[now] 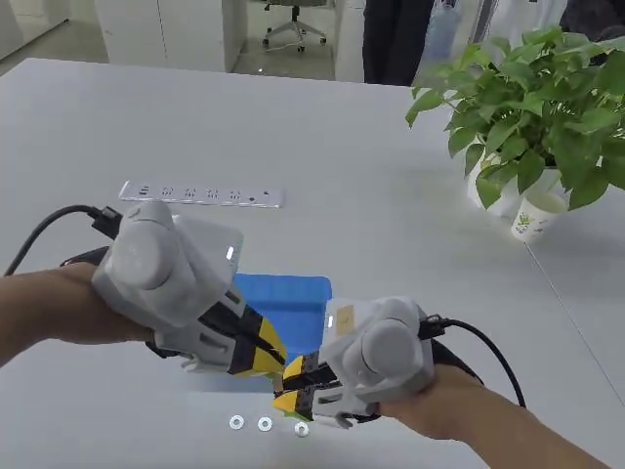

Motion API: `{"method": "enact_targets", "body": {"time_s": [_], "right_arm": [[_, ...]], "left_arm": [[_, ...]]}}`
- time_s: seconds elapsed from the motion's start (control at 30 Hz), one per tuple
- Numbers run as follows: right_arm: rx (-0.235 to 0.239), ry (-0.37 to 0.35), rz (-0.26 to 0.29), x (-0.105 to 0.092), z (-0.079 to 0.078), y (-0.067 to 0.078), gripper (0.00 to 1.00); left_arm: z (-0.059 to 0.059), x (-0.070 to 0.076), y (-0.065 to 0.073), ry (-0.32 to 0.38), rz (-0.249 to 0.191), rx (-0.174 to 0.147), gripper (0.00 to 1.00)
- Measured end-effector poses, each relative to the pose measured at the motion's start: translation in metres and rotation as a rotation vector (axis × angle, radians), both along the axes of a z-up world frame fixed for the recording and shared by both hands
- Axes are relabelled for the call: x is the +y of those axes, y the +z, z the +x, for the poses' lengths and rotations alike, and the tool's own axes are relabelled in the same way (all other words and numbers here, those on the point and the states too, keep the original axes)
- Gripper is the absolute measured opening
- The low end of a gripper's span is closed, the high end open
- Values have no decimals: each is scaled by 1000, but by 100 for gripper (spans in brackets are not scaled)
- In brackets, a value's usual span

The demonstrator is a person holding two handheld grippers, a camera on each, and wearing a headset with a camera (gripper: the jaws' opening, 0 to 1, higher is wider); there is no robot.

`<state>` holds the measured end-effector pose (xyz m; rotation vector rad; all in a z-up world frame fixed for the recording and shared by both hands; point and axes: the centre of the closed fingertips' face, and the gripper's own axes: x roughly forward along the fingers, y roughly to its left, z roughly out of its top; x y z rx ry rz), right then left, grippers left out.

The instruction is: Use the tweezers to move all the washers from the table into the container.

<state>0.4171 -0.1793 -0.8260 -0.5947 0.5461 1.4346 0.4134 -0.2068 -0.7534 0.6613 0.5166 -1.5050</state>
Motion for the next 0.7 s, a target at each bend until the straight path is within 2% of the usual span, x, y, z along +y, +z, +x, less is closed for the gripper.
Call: {"method": "enact_targets", "body": {"time_s": [0.3, 0.7], "right_arm": [[-11, -8, 14, 3, 12, 11, 11], [-26, -30, 28, 3, 34, 19, 11]], "left_arm": [[10, 1, 11, -1, -1, -10, 6], [30, -1, 19, -9, 12, -24, 6]]}}
